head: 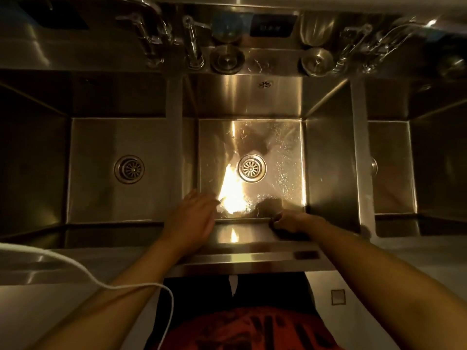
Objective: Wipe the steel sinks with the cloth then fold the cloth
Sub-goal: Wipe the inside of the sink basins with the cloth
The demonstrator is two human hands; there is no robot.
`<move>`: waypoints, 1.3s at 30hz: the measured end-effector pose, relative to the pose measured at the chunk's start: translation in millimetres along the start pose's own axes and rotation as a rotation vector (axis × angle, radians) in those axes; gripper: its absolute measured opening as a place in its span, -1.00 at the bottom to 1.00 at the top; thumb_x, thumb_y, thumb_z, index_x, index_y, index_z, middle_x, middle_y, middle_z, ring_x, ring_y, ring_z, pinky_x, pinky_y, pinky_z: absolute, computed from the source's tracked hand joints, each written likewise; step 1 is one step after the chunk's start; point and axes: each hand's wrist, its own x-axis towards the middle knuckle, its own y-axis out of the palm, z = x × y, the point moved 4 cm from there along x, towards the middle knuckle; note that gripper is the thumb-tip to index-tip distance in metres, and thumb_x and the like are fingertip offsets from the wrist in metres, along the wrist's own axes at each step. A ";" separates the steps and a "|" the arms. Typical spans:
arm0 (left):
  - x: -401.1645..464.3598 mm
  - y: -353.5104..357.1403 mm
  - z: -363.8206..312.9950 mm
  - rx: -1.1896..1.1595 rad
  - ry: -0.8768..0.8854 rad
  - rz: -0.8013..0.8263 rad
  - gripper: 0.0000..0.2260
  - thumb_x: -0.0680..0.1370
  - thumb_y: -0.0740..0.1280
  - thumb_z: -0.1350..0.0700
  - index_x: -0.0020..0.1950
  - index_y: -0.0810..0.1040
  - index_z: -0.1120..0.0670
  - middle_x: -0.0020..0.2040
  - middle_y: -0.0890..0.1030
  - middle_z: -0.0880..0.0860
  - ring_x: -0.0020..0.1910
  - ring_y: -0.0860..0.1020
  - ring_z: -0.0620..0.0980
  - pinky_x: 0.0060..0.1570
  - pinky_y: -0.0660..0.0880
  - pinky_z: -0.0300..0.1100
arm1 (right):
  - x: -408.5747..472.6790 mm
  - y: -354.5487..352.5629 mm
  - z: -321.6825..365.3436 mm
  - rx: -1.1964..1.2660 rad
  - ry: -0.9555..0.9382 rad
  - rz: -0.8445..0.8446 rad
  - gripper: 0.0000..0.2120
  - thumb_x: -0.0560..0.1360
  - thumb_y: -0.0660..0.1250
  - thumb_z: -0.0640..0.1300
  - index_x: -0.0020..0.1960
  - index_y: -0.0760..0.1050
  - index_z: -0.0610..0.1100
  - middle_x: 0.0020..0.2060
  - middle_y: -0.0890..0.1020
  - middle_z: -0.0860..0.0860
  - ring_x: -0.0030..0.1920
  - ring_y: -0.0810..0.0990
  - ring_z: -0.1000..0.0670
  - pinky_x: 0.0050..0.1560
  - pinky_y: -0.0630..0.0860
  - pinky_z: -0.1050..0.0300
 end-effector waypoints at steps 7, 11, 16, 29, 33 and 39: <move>-14.0 34.9 -14.0 0.013 -0.171 0.240 -0.55 0.65 0.06 -0.11 0.38 0.57 0.02 0.42 0.57 0.04 0.39 0.51 0.08 0.50 0.30 0.14 | 0.3 -3.1 -18.4 0.029 0.037 -0.029 -0.74 0.61 0.32 -0.10 0.26 0.59 -0.13 0.13 0.62 -0.12 0.10 0.63 -0.07 0.12 0.59 0.07; -29.5 42.5 -14.5 -0.035 -0.231 0.225 -0.64 0.67 0.06 -0.09 0.28 0.57 -0.04 0.32 0.58 -0.01 0.28 0.54 0.03 0.37 0.41 0.04 | 1.7 20.1 59.6 -0.024 -0.191 0.079 -0.71 0.62 0.25 -0.04 0.24 0.61 -0.10 0.14 0.64 -0.10 0.13 0.63 -0.09 0.24 0.56 -0.05; -31.8 28.0 -23.6 -0.022 -0.229 0.057 -0.69 0.58 0.19 0.01 0.27 0.57 -0.02 0.27 0.63 0.02 0.27 0.58 0.05 0.33 0.49 0.00 | 7.3 35.0 115.3 0.046 -0.362 0.127 -0.66 0.55 0.36 -0.13 0.32 0.60 -0.06 0.19 0.67 -0.08 0.03 0.65 -0.02 -0.06 0.55 0.20; 74.3 -18.0 11.5 0.181 -0.429 -0.221 -0.38 0.49 0.38 0.15 0.56 0.34 0.12 0.57 0.31 0.28 0.58 0.23 0.31 0.52 0.17 0.36 | 9.1 -83.2 4.6 -0.715 -0.177 -0.208 -0.57 0.61 0.25 -0.05 0.47 0.42 -0.01 0.48 0.42 -0.09 0.41 0.46 -0.21 0.38 0.45 -0.18; 95.7 -30.1 39.3 0.209 -0.456 -0.274 -0.31 0.48 0.37 0.10 0.60 0.25 0.10 0.60 0.23 0.25 0.58 0.20 0.30 0.50 0.18 0.30 | 16.6 -88.8 -32.8 -0.963 -0.030 -0.213 -0.59 0.66 0.09 -0.15 0.47 0.42 0.01 0.57 0.24 -0.01 0.48 0.28 -0.27 0.31 0.34 -0.33; 99.5 -28.2 45.7 0.253 -0.406 -0.350 -0.21 0.46 0.40 0.01 0.63 0.16 0.06 0.60 0.21 0.21 0.59 0.18 0.27 0.51 0.15 0.28 | 34.3 -84.5 -73.1 -1.259 0.064 -0.193 -0.57 0.60 0.34 -0.06 0.45 0.46 -0.09 0.47 0.39 -0.14 0.48 0.29 -0.26 0.44 0.27 -0.23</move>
